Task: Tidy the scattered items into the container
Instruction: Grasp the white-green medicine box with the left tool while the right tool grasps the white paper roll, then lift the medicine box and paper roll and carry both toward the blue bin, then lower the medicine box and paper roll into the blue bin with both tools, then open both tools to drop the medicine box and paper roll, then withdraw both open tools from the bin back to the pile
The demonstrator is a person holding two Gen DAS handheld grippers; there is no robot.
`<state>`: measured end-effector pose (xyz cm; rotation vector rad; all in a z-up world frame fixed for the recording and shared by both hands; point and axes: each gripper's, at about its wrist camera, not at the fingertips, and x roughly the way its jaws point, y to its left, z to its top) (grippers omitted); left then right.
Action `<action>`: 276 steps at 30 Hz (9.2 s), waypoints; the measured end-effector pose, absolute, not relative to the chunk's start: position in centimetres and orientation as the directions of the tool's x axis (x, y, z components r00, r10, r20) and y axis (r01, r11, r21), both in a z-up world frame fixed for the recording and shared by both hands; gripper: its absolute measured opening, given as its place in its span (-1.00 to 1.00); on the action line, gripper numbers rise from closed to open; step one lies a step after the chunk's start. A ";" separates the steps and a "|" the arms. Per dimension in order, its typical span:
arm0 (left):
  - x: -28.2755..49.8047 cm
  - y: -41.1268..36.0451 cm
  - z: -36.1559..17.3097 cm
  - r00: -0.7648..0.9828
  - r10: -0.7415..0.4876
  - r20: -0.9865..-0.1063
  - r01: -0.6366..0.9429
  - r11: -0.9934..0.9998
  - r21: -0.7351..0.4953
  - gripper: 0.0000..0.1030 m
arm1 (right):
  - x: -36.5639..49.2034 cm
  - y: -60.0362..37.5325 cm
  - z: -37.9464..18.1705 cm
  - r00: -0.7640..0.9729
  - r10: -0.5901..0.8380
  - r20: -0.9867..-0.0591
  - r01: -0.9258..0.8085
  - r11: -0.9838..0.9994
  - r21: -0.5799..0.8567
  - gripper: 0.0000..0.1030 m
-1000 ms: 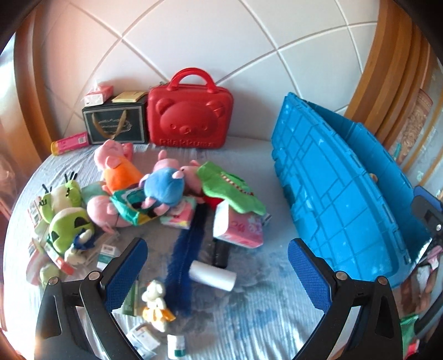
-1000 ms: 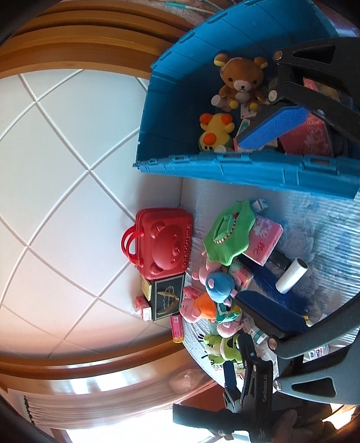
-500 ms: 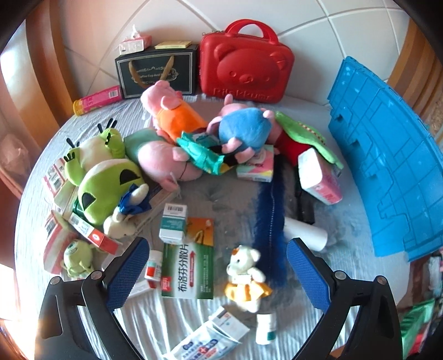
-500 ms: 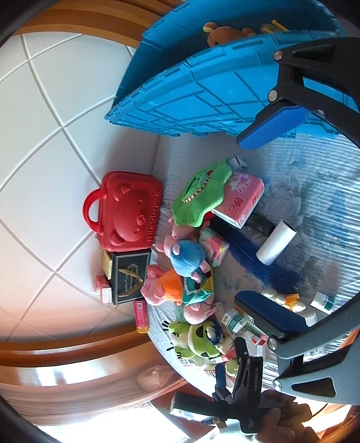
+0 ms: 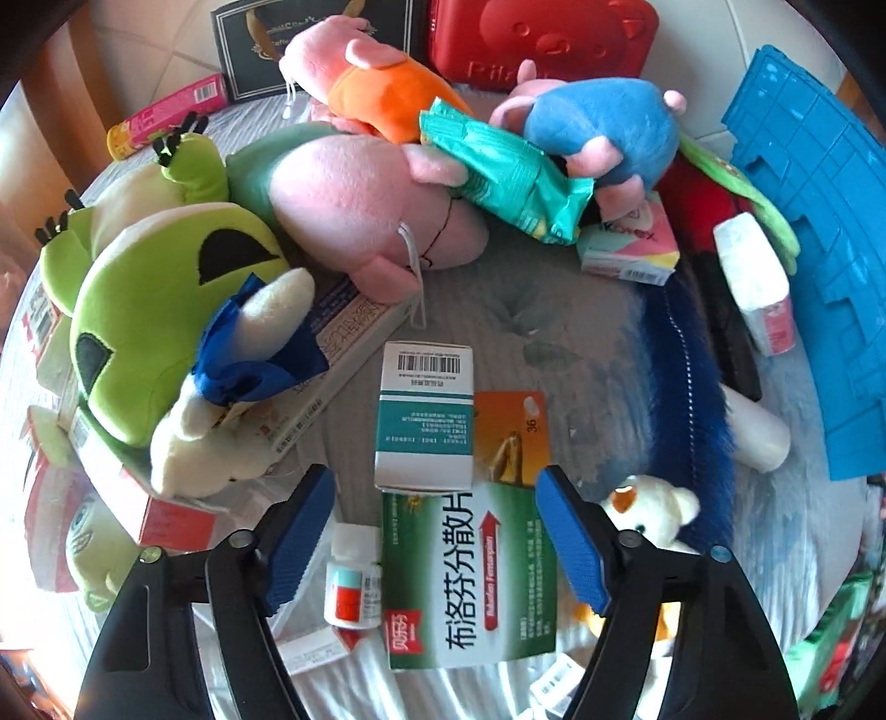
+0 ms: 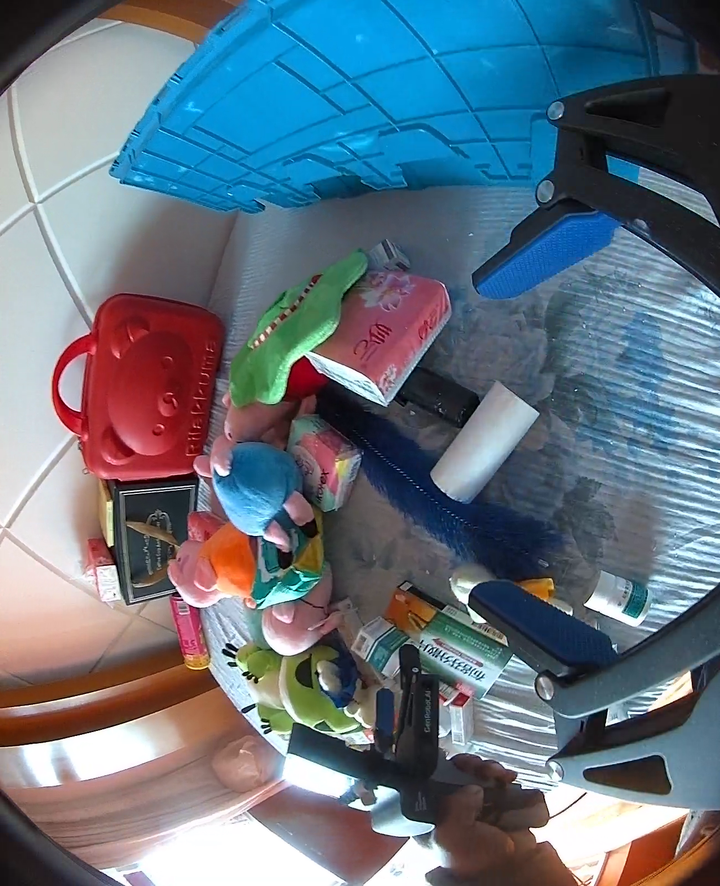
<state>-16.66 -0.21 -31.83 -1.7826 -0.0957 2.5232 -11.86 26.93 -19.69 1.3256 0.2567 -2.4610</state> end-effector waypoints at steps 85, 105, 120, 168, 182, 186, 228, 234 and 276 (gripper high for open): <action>-5.8 8.2 -5.5 -0.707 0.126 -0.696 -0.120 -0.991 -0.058 -0.32 | -4.6 32.8 -3.7 -0.652 -0.377 -0.658 0.449 -0.891 0.065 -0.06; -6.2 12.4 -0.1 -0.776 0.059 -0.629 -0.063 -0.998 -0.016 -0.32 | -6.6 38.2 0.8 -0.698 -0.452 -0.556 0.495 -0.865 0.081 -0.12; -7.9 18.7 1.4 -0.794 0.074 -0.603 -0.090 -0.996 -0.004 -0.32 | -8.1 44.0 2.2 -0.727 -0.448 -0.520 0.472 -0.876 0.094 -0.12; -17.9 52.3 2.7 -0.675 0.311 -0.669 -0.474 -0.878 0.070 -0.31 | -10.2 72.6 -0.5 -0.825 -0.106 -0.556 0.019 -0.987 0.159 -0.12; -21.1 56.2 2.5 -0.651 0.351 -0.673 -0.514 -0.857 0.050 -0.31 | -12.0 73.3 -0.9 -0.819 -0.083 -0.568 0.007 -0.991 0.134 -0.12; -21.8 57.0 2.5 -0.653 0.354 -0.670 -0.520 -0.852 0.056 -0.31 | -12.5 73.5 -1.0 -0.817 -0.083 -0.570 0.005 -0.990 0.138 -0.12; -23.6 53.1 3.5 -0.700 0.299 -0.648 -0.407 -0.913 0.018 0.99 | -14.9 69.8 0.4 -0.827 -0.058 -0.560 0.030 -0.998 0.058 1.00; -21.7 49.0 2.9 -0.706 0.276 -0.652 -0.367 -0.930 0.002 0.99 | -13.4 66.4 1.5 -0.837 -0.087 -0.540 0.076 -0.996 0.043 1.00; -11.3 3.9 -14.4 -0.535 0.010 -0.844 0.018 -1.000 -0.023 0.97 | -11.6 28.5 -9.4 -0.644 -0.251 -0.723 0.361 -0.933 0.002 1.00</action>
